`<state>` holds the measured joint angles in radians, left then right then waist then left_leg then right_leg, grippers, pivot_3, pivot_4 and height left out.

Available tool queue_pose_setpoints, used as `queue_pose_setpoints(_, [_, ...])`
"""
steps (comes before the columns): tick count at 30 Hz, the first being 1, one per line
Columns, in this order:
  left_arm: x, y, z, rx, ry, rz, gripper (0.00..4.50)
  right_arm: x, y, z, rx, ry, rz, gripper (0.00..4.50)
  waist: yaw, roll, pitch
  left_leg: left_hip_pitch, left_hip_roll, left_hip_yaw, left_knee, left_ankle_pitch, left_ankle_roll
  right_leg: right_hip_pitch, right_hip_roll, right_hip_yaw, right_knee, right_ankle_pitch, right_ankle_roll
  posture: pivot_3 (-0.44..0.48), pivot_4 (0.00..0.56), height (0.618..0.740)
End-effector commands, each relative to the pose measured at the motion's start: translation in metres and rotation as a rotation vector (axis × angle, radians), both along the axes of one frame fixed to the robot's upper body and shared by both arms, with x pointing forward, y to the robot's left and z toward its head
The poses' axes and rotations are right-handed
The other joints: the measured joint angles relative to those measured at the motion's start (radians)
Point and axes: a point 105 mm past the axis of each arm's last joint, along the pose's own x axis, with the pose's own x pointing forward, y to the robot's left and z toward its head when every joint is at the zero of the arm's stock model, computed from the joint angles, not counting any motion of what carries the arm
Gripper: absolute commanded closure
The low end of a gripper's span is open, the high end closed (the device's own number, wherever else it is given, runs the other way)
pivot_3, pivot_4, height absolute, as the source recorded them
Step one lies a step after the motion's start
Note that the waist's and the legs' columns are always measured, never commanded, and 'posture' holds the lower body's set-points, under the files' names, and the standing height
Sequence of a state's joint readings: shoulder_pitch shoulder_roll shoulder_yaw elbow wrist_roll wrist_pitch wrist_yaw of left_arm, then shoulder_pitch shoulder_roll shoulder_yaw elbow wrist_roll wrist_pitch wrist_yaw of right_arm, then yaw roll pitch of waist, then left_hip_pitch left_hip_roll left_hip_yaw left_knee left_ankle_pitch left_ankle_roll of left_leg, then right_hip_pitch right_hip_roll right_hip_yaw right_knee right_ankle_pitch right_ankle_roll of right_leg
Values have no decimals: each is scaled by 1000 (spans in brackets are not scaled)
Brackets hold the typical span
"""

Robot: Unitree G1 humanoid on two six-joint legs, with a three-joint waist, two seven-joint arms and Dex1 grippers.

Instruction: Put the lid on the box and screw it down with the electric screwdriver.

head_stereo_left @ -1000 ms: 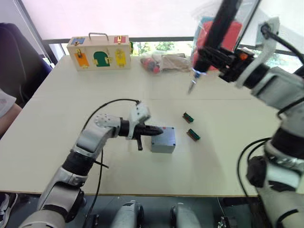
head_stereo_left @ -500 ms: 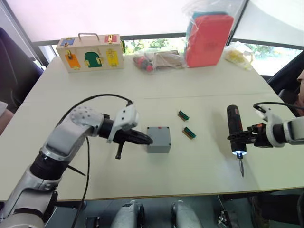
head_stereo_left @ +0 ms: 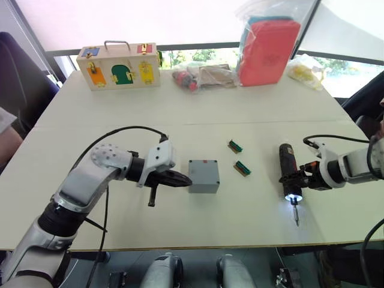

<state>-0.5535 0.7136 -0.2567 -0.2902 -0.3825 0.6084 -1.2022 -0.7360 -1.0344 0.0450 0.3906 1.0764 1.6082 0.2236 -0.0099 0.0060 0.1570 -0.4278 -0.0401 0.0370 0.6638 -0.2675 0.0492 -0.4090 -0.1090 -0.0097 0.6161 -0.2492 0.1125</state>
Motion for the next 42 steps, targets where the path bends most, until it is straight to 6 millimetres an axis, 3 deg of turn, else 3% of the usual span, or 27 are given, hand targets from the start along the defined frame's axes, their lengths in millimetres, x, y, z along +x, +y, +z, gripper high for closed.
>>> queue_pose_setpoints(1, [9, 8, 13, -18, -46, 52, 4500, 4, -1, 9, -30, -45, 7, 198, 1, 0, 0, 0, 0, 0, 0, 0, 0, 0, 0, 0, 0, 0, 0, 0, 150, 740])
queue_pose_setpoints(4, [17, 14, 18, -35, -46, 99, 4500, 13, -2, 21, -95, -145, 28, 34, 1, 0, 0, 0, 0, 0, 0, 0, 0, 0, 0, 0, 0, 0, 0, 0, 150, 740])
queue_pose_setpoints(6, [23, 18, 21, -47, -46, 135, 4500, 25, 3, 42, -92, -270, 58, 34, -1, 0, 0, 0, 0, 0, 0, 0, 0, 0, 0, 0, 0, 0, 0, 0, 150, 740])
queue_pose_setpoints(11, [40, 31, 21, -68, -40, 232, 4500, 33, 54, 106, 48, -616, 333, 34, -4, 0, 0, 0, 0, 0, 0, 0, 0, -1, 2, 0, 0, 2, 4, 0, 150, 740])
queue_pose_setpoints(14, [45, 33, 16, -69, -30, 265, 4500, 19, 83, 114, 11, -736, 551, 34, 0, 0, 1, 0, 2, -1, 0, 0, 0, -1, 6, 0, 0, 2, 4, 0, 150, 740])
queue_pose_setpoints(19, [50, 30, -5, -18, -28, 301, 4500, -26, 126, 65, -105, -719, 960, 34, 15, -1, 1, 0, 2, -2, 1, 0, 0, 0, 4, 0, 0, 2, 4, 0, 150, 740])
queue_pose_setpoints(22, [52, 24, -15, -9, -23, 307, 4500, -36, 135, 36, -112, -687, 1017, 34, 20, -1, 1, 0, 2, -1, 2, 0, -1, 0, 3, 0, 1, 2, 4, 0, 150, 740])
queue_pose_setpoints(27, [47, 11, -29, 5, -2, 270, 4500, -39, 147, 7, -107, -657, 1037, 34, 22, -2, 0, 0, 2, -1, 3, 0, -1, 0, 1, 0, 1, 2, 3, 0, 150, 740])
queue_pose_setpoints(35, [47, -4, -39, 22, -2, 227, 4500, -42, 170, -9, -55, -643, 1059, 34, 22, -2, 0, 0, 2, -2, 2, 0, -2, -1, 1, 0, 1, 2, 3, 0, 150, 740])
queue_pose_setpoints(42, [73, -18, -35, 1, -54, 256, 4500, -52, 187, -8, 14, -644, 1067, 34, 23, -2, 0, 0, 0, -2, 2, 0, -2, -1, -1, 0, 1, 2, 3, 0, 150, 740])
